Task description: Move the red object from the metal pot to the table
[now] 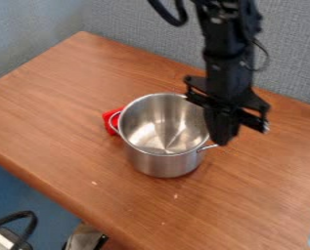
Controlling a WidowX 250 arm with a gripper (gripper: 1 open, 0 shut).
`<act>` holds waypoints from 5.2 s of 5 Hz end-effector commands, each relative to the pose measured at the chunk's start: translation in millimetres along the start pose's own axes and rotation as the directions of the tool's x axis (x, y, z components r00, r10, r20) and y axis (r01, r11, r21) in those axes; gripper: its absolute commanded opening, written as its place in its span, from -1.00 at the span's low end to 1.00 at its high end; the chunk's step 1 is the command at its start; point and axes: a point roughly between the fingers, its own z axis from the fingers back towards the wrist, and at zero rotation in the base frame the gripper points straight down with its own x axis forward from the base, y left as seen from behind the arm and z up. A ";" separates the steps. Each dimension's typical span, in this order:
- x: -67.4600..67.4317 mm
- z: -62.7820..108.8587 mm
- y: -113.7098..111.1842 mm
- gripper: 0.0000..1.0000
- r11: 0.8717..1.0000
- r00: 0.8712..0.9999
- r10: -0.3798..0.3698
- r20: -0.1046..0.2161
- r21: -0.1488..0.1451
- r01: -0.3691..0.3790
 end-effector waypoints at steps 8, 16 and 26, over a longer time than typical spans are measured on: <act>21.6 -16.0 -55.8 -1.00 0.981 0.979 0.188 -0.075 -0.038 -0.191; 1.9 -18.0 -19.1 -1.00 0.987 0.990 -0.088 -0.109 0.128 0.102; 25.7 38.5 -28.2 -1.00 0.780 0.793 0.605 0.070 0.149 -0.608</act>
